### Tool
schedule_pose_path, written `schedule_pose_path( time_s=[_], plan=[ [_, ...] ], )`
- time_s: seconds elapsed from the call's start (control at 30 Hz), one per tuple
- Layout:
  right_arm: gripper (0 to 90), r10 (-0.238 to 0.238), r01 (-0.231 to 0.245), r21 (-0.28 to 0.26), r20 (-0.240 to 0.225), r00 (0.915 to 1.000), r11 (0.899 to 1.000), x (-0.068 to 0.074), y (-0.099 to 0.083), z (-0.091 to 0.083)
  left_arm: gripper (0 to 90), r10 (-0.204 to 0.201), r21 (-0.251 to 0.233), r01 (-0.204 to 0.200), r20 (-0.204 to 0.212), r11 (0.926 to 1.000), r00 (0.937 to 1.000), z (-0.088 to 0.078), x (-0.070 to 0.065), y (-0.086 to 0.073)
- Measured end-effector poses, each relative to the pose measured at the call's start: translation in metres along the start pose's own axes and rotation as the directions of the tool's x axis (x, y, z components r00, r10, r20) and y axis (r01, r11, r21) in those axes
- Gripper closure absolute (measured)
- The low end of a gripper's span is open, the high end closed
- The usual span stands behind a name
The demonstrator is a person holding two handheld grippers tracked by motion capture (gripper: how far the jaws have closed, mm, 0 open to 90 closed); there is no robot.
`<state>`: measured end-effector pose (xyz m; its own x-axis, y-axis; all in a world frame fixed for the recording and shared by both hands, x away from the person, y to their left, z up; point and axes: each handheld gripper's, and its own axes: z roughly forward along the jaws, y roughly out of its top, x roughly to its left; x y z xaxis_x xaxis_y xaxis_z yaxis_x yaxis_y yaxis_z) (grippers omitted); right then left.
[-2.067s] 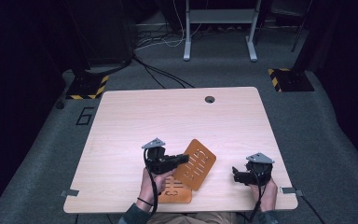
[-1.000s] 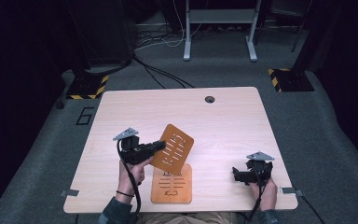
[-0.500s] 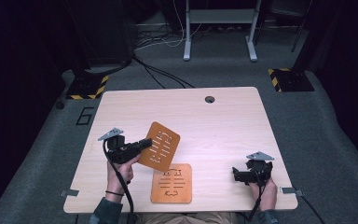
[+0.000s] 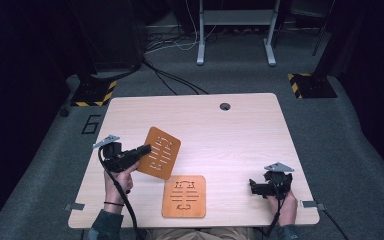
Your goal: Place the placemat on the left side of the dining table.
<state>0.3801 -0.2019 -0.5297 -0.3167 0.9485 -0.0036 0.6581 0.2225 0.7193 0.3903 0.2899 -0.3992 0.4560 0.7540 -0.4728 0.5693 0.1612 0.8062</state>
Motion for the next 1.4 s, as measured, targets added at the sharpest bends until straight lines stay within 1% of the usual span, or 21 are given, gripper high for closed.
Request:
schedule_pose_path(
  time_s=[0.03, 0.07, 0.1, 0.13, 0.17, 0.33, 0.4, 0.43, 0.47, 0.53, 0.6, 0.67, 0.77, 0.8, 0.83, 0.9, 0.97, 1.0, 1.07, 1.1, 1.4],
  plan=[
    [0.0, 0.000, 0.000, 0.000, 0.000, 1.0000, 1.000, 0.000, 0.000, 0.000, 85.9, -0.013, -0.001, 0.013, -0.004, 0.9999, 0.9999, -0.002, 0.001, 0.001],
    [0.0, 0.003, -0.003, -0.001, -0.001, 1.0000, 1.000, 0.000, 0.000, 0.000, 85.9, -0.007, -0.006, 0.007, -0.012, 1.0000, 0.9999, -0.004, 0.004, 0.002],
    [0.0, 0.000, 0.000, 0.000, 0.000, 1.0000, 1.000, 0.000, 0.000, 0.000, 85.8, -0.016, -0.012, 0.016, -0.020, 0.9998, 0.9997, -0.006, 0.006, 0.003],
    [0.0, 0.000, 0.000, 0.000, 0.000, 1.0000, 1.000, 0.000, 0.000, 0.000, 85.9, -0.008, -0.018, 0.007, -0.026, 0.9998, 0.9996, -0.007, 0.009, 0.005],
    [0.0, 0.000, 0.000, 0.000, 0.000, 1.0000, 1.000, 0.000, 0.000, 0.000, 85.8, -0.022, -0.022, 0.021, -0.030, 0.9995, 0.9993, -0.009, 0.010, 0.006],
    [0.0, 0.000, 0.000, 0.000, 0.000, 1.0000, 1.000, 0.000, 0.000, 0.000, 85.9, -0.022, -0.039, 0.020, -0.056, 0.9990, 0.9982, -0.016, 0.018, 0.012],
    [0.0, 0.000, 0.000, 0.000, 0.000, 1.0000, 1.000, 0.000, 0.000, 0.000, 85.9, -0.035, -0.038, 0.033, -0.062, 0.9987, 0.9975, -0.019, 0.020, 0.014],
    [0.0, 0.003, -0.003, -0.001, -0.001, 1.0000, 1.000, 0.000, 0.000, 0.000, 85.9, -0.023, -0.042, 0.020, -0.068, 0.9989, 0.9975, -0.019, 0.022, 0.015],
    [0.0, 0.000, 0.000, 0.000, 0.000, 1.0000, 1.000, 0.000, 0.000, 0.000, 85.9, -0.022, -0.047, 0.018, -0.073, 0.9987, 0.9971, -0.020, 0.023, 0.015],
    [0.0, 0.004, -0.004, -0.001, -0.001, 1.0000, 1.000, 0.000, 0.000, 0.000, 85.9, -0.043, -0.051, 0.039, -0.079, 0.9980, 0.9959, -0.021, 0.025, 0.016],
    [0.0, 0.000, 0.000, 0.000, 0.000, 1.0000, 1.000, 0.000, 0.000, 0.000, 85.9, -0.034, -0.053, 0.030, -0.090, 0.9982, 0.9954, -0.022, 0.029, 0.018],
    [0.0, 0.004, -0.004, -0.001, -0.001, 1.0000, 1.000, 0.000, 0.000, 0.000, 85.9, -0.053, -0.058, 0.048, -0.097, 0.9972, 0.9938, -0.023, 0.031, 0.019],
    [0.0, 0.000, 0.000, 0.000, 0.000, 1.0000, 1.000, 0.000, 0.000, 0.000, 85.9, -0.059, -0.066, 0.051, -0.111, 0.9965, 0.9921, -0.025, 0.036, 0.021],
    [0.0, 0.000, 0.000, 0.000, 0.000, 1.0000, 1.000, 0.000, 0.000, 0.000, 85.9, -0.066, -0.061, 0.059, -0.116, 0.9964, 0.9910, -0.027, 0.038, 0.022],
    [0.0, 0.000, 0.000, 0.000, 0.000, 1.0000, 1.000, 0.000, 0.000, 0.000, 85.8, -0.064, -0.071, 0.056, -0.123, 0.9959, 0.9903, -0.027, 0.040, 0.023],
    [0.0, 0.004, -0.004, -0.001, -0.001, 1.0000, 1.000, 0.000, 0.000, 0.000, 85.8, -0.084, -0.075, 0.074, -0.130, 0.9944, 0.9879, -0.027, 0.044, 0.023],
    [0.0, 0.001, -0.001, 0.000, 0.000, 1.0000, 1.000, 0.000, 0.000, 0.000, 85.9, -0.087, -0.071, 0.078, -0.140, 0.9944, 0.9863, -0.028, 0.049, 0.024],
    [0.0, 0.000, 0.000, 0.000, 0.000, 1.0000, 1.000, 0.000, 0.000, 0.000, 85.9, -0.112, -0.079, 0.101, -0.145, 0.9917, 0.9832, -0.028, 0.050, 0.024],
    [0.0, 0.001, -0.001, 0.000, 0.000, 1.0000, 1.000, 0.000, 0.000, 0.000, 85.9, -0.100, -0.073, 0.089, -0.153, 0.9933, 0.9832, -0.029, 0.055, 0.025],
    [0.0, 0.001, -0.001, 0.000, 0.000, 1.0000, 1.000, 0.000, 0.000, 0.000, 85.8, -0.113, -0.078, 0.102, -0.161, 0.9917, 0.9804, -0.029, 0.056, 0.025],
    [0.0, 0.000, 0.000, 0.000, 0.002, 1.0000, 1.000, 0.000, 0.000, 0.000, 85.8, -0.136, -0.052, 0.128, -0.214, 0.9904, 0.9673, -0.028, 0.076, 0.029]
  ],
)
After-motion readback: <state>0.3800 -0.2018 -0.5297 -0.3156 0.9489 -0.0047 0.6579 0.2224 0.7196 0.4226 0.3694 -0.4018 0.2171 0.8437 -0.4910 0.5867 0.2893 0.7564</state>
